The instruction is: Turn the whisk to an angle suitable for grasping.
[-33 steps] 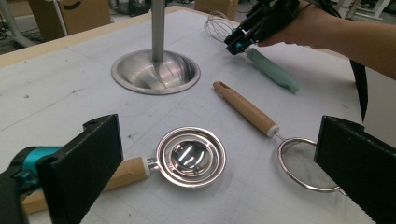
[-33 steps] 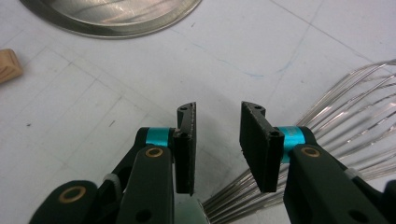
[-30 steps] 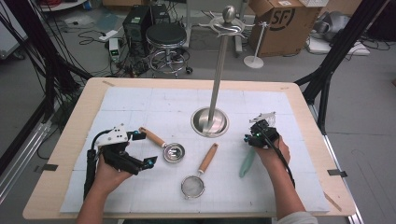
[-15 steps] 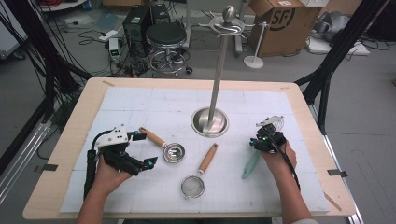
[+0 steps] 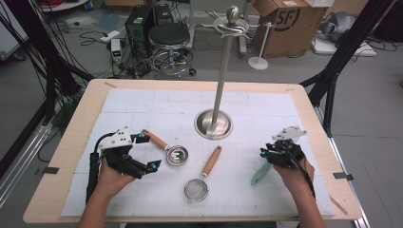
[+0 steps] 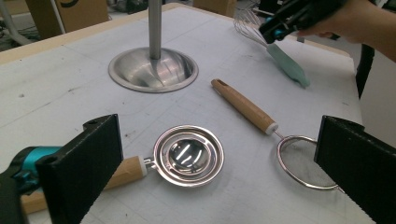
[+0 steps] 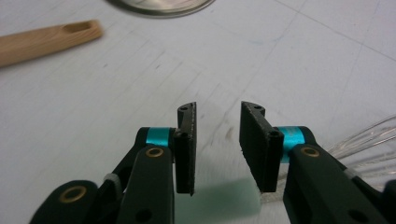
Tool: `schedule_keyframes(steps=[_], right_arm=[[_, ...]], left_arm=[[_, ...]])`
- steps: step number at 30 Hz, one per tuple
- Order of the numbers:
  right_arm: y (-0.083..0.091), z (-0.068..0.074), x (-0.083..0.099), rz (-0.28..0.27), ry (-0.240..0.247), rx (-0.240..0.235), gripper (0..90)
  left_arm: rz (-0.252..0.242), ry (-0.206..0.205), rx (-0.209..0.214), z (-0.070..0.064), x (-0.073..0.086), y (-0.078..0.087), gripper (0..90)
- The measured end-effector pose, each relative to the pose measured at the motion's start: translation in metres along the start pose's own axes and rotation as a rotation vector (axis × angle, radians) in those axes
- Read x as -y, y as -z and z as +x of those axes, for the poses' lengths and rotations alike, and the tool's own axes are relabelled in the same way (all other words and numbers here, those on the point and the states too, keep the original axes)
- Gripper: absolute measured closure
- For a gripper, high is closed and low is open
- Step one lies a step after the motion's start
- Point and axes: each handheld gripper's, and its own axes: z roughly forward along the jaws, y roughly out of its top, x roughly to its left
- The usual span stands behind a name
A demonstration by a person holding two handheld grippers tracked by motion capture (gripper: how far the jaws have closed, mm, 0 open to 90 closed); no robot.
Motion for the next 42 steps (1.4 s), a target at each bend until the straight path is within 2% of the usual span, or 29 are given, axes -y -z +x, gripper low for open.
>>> schedule_keyframes(steps=[2, 3, 5, 6, 8, 12, 14, 17, 18, 21, 23, 27, 28, 30, 32, 33, 37, 42], right_arm=[[0.013, 0.002, 0.011, -0.012, 0.005, -0.008, 68.0], [0.013, 0.002, 0.011, -0.012, 0.005, -0.008, 68.0], [0.028, 0.007, 0.025, -0.022, 0.014, -0.033, 70.4], [0.028, 0.007, 0.025, -0.022, 0.014, -0.033, 70.4], [0.036, 0.016, 0.037, 0.009, 0.054, -0.039, 73.8], [0.036, 0.026, 0.047, 0.037, 0.078, -0.064, 76.9], [0.031, 0.034, 0.054, 0.073, 0.101, -0.097, 79.0], [0.029, 0.039, 0.055, 0.078, 0.113, -0.100, 79.4], [0.029, 0.041, 0.055, 0.083, 0.114, -0.120, 79.3], [0.027, 0.047, 0.056, 0.097, 0.133, -0.131, 79.3], [0.024, 0.050, 0.057, 0.115, 0.147, -0.157, 79.4], [0.019, 0.053, 0.059, 0.129, 0.157, -0.165, 78.7], [0.020, 0.052, 0.056, 0.113, 0.149, -0.179, 75.8], [0.023, 0.053, 0.051, 0.087, 0.162, -0.172, 75.9], [0.025, 0.053, 0.044, 0.054, 0.188, -0.151, 78.7], [0.025, 0.051, 0.040, 0.049, 0.191, -0.160, 80.1], [0.015, 0.051, 0.035, 0.107, 0.211, -0.171, 83.2], [0.008, 0.054, 0.039, 0.103, 0.198, -0.203, 82.9]], left_arm=[[0.001, 0.000, 0.000, 0.000, 0.000, 0.000, 1.6], [0.002, 0.001, 0.001, 0.000, 0.000, 0.000, 1.6], [0.004, 0.001, 0.000, 0.000, 0.001, -0.001, 1.7], [0.006, 0.002, 0.000, 0.000, 0.001, -0.002, 1.7], [0.006, 0.002, 0.002, -0.001, 0.000, -0.003, 1.6], [0.001, 0.002, 0.003, -0.002, -0.001, -0.003, 1.6], [-0.001, 0.001, 0.002, -0.002, -0.001, -0.003, 1.6], [0.002, -0.002, 0.005, -0.002, -0.002, -0.004, 1.6], [0.002, -0.004, 0.005, -0.002, -0.002, -0.004, 1.7], [-0.001, -0.001, 0.008, -0.003, -0.002, -0.004, 1.6], [0.000, 0.000, 0.008, -0.002, -0.002, -0.004, 1.7], [0.003, -0.004, 0.007, -0.003, -0.002, -0.004, 1.7], [0.003, -0.004, 0.008, -0.003, -0.002, -0.003, 1.7], [0.002, -0.002, 0.007, -0.003, -0.002, -0.003, 1.7], [0.002, -0.002, 0.006, -0.003, -0.002, -0.004, 1.7], [0.003, -0.004, 0.006, -0.003, -0.002, -0.004, 1.7], [0.001, -0.003, 0.005, -0.003, -0.002, -0.002, 1.6], [-0.007, 0.003, 0.004, -0.002, -0.001, -0.001, 1.7]])
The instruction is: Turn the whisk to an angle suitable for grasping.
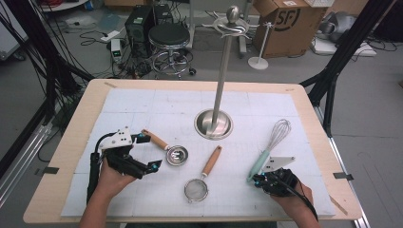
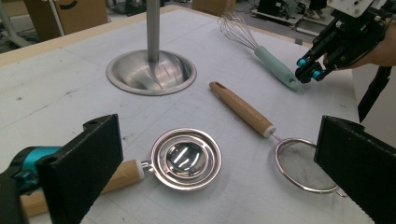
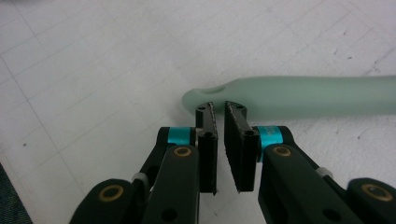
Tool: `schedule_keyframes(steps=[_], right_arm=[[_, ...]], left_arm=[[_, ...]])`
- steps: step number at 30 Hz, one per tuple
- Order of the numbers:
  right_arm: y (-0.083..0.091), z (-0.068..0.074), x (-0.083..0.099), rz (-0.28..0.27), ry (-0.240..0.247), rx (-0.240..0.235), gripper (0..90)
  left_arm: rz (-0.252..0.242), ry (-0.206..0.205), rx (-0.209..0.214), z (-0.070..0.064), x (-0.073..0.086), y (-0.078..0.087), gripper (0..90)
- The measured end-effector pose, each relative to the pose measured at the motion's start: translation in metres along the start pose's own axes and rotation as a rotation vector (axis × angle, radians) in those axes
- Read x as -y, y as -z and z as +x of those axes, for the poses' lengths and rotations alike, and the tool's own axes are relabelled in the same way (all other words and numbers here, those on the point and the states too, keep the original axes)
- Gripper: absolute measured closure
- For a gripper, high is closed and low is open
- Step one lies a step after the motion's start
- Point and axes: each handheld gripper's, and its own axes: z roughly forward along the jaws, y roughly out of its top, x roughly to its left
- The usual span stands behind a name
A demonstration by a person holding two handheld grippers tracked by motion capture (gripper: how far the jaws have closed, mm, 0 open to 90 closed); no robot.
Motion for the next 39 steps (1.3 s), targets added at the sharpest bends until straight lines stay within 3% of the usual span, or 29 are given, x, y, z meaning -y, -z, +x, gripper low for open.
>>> schedule_keyframes(steps=[10, 19, 21, 39], right_arm=[[-0.005, 0.002, 0.000, 0.021, 0.004, -0.005, 82.4], [-0.015, 0.006, -0.015, 0.005, 0.036, -0.031, 78.3], [-0.014, 0.005, -0.019, 0.004, 0.058, -0.015, 75.7], [-0.008, 0.001, -0.023, -0.026, 0.045, 0.007, 66.3]], left_arm=[[0.004, 0.000, -0.001, 0.000, 0.000, -0.001, 1.7], [0.009, -0.004, 0.003, 0.000, 0.000, -0.002, 1.6], [0.009, -0.003, 0.003, 0.000, 0.001, -0.002, 1.6], [0.006, 0.001, -0.001, 0.000, 0.001, 0.000, 1.7]])
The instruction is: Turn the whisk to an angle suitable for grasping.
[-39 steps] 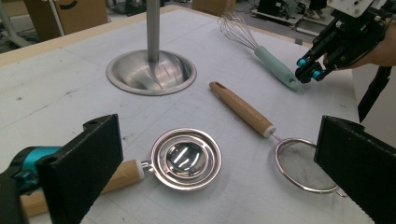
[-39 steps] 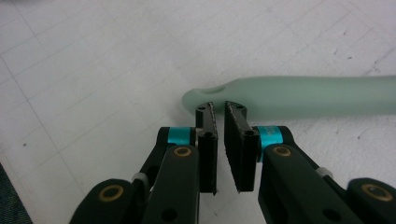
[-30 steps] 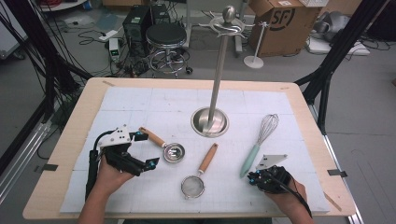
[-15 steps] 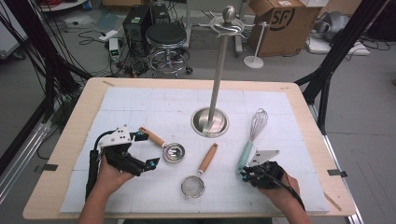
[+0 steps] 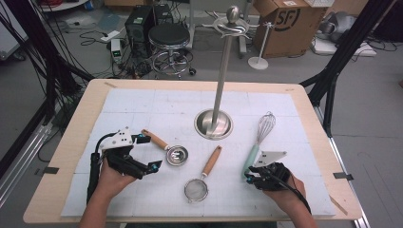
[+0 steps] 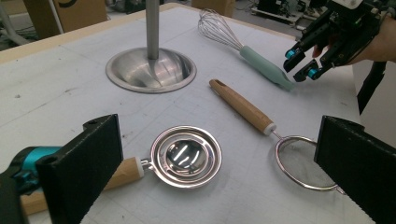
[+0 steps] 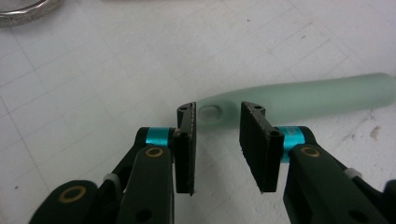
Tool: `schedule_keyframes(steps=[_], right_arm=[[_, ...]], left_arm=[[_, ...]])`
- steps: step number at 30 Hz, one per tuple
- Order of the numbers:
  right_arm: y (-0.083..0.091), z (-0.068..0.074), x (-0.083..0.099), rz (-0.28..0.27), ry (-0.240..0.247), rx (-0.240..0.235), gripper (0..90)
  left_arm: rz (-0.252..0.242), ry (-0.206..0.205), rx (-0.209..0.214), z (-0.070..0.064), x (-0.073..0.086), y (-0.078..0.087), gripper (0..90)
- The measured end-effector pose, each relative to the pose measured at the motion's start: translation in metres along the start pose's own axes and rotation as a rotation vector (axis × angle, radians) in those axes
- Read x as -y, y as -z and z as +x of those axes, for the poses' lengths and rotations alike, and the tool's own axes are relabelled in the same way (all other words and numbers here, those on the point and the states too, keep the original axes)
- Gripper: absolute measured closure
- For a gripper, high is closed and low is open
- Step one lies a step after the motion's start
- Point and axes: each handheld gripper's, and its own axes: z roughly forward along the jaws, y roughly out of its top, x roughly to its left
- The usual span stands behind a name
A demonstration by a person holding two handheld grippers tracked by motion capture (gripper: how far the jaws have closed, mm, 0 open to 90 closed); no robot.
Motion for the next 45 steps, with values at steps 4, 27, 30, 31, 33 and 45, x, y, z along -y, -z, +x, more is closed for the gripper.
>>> schedule_keyframes(steps=[4, 27, 30, 31, 33, 45], right_arm=[[-0.002, 0.000, 0.004, 0.023, -0.007, 0.001, 66.1], [-0.002, -0.017, -0.011, -0.075, -0.170, 0.165, 36.2], [-0.009, -0.025, -0.018, -0.050, -0.239, 0.209, 31.2], [-0.009, -0.025, -0.018, -0.050, -0.239, 0.209, 31.2], [-0.015, -0.031, -0.021, -0.023, -0.302, 0.244, 29.5], [-0.046, -0.045, -0.025, 0.112, -0.465, 0.211, 19.4]], left_arm=[[0.002, -0.001, 0.001, 0.000, 0.000, 0.000, 1.6], [0.001, 0.001, 0.002, 0.001, 0.000, 0.000, 1.7], [-0.001, 0.000, 0.004, 0.001, 0.000, 0.000, 1.6], [0.000, -0.001, 0.003, 0.001, 0.000, 0.000, 1.6], [0.001, 0.000, 0.003, 0.002, 0.000, 0.000, 1.6], [0.001, 0.001, -0.002, 0.003, 0.002, 0.002, 1.6]])
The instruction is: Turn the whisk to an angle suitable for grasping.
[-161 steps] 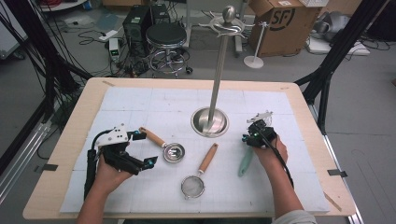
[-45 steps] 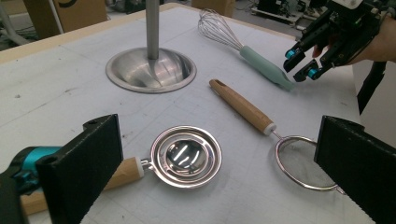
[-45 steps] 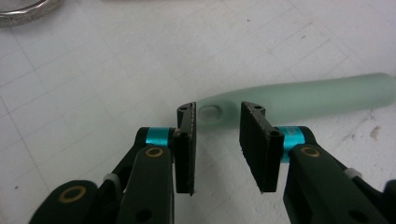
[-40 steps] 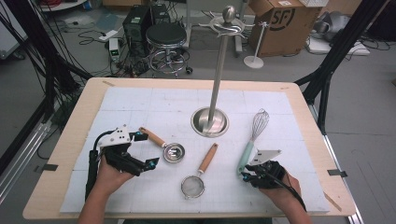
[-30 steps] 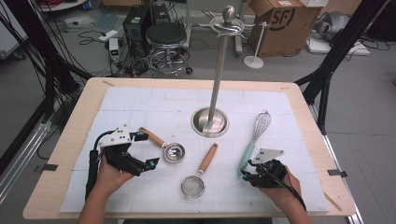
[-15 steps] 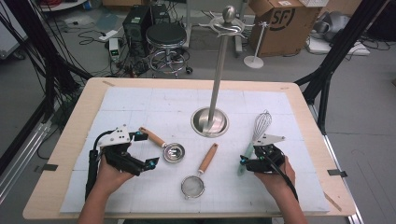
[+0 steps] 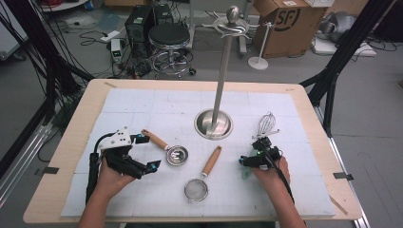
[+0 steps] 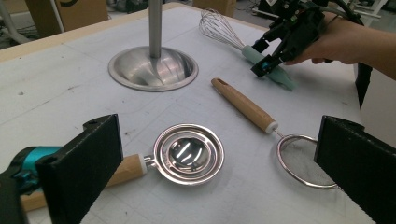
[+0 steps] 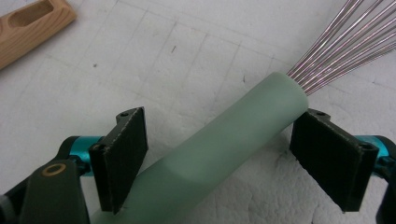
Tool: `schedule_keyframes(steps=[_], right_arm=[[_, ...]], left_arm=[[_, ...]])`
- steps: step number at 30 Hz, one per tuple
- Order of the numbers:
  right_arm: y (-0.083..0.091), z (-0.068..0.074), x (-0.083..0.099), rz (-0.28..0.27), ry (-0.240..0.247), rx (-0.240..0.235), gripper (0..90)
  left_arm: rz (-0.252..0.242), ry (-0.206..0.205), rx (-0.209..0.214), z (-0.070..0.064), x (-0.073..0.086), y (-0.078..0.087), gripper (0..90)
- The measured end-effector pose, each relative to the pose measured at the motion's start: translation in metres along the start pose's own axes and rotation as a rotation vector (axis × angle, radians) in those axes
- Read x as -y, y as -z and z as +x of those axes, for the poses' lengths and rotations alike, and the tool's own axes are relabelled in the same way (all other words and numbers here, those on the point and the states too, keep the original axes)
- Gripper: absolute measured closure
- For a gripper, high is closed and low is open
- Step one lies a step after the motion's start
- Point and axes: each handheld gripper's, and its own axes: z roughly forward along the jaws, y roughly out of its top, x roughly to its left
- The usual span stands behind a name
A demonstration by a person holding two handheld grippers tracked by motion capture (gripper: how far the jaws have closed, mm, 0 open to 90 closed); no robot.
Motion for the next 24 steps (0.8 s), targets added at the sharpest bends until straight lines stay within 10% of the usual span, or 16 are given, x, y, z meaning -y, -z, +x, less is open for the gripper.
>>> schedule_keyframes(steps=[14, 24], right_arm=[[0.016, -0.012, 0.015, -0.028, 0.020, -0.017, 60.6], [0.025, -0.023, 0.027, -0.012, 0.009, -0.030, 66.0]], left_arm=[[0.000, 0.001, -0.001, 0.000, 0.001, 0.001, 1.6], [0.002, 0.003, -0.002, -0.001, 0.001, 0.000, 1.6]])
